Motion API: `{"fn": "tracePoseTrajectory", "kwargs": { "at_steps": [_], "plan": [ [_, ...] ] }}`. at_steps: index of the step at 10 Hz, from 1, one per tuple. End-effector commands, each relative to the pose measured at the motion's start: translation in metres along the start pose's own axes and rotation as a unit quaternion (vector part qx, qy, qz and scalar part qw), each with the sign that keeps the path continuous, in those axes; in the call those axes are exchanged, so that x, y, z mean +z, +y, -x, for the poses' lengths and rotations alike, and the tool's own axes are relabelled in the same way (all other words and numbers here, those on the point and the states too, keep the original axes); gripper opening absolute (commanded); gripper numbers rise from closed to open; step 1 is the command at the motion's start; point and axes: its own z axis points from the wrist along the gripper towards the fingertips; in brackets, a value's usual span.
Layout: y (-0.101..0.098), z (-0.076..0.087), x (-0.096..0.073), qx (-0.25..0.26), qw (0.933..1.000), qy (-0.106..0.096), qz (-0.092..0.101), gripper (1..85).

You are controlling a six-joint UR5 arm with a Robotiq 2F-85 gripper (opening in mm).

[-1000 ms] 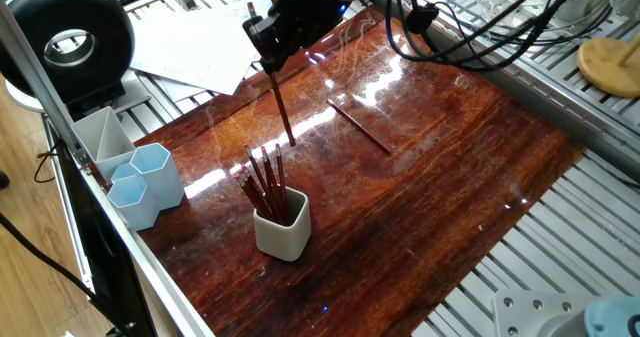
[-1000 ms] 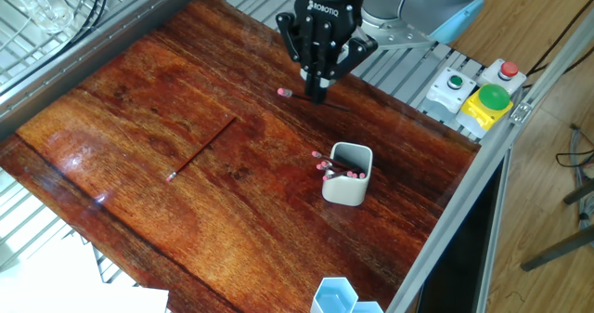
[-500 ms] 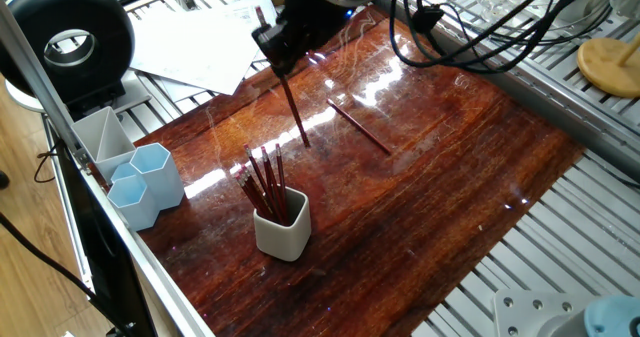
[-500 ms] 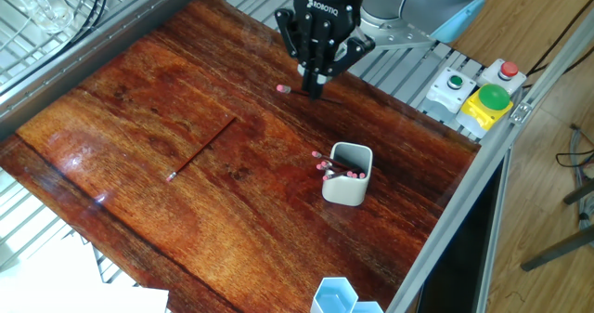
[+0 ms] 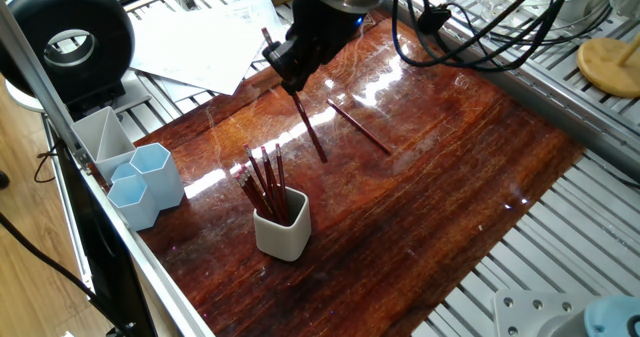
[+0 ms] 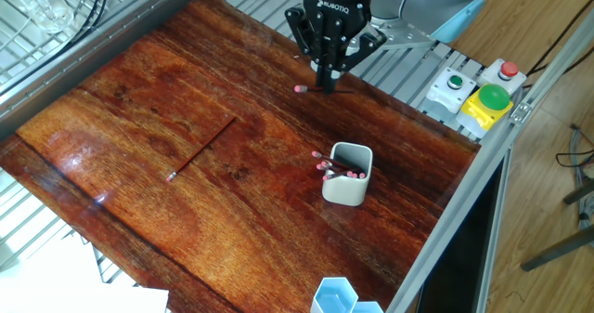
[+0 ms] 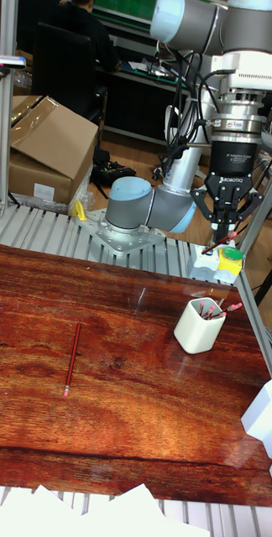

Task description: Put the pen into the pen holder

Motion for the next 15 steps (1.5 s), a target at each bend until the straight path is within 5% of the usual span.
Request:
{"fn": "tracePoseTrajectory", "kwargs": {
  "at_steps": [1, 7, 15],
  "plan": [
    [0.018, 0.020, 0.013, 0.020, 0.9989, -0.041, 0.010, 1.0],
    [0.018, 0.011, 0.074, 0.008, 0.9967, -0.080, 0.009, 1.0],
    [0.009, 0.007, 0.105, 0.000, 0.9929, -0.118, 0.011, 1.0]
  ]
}}
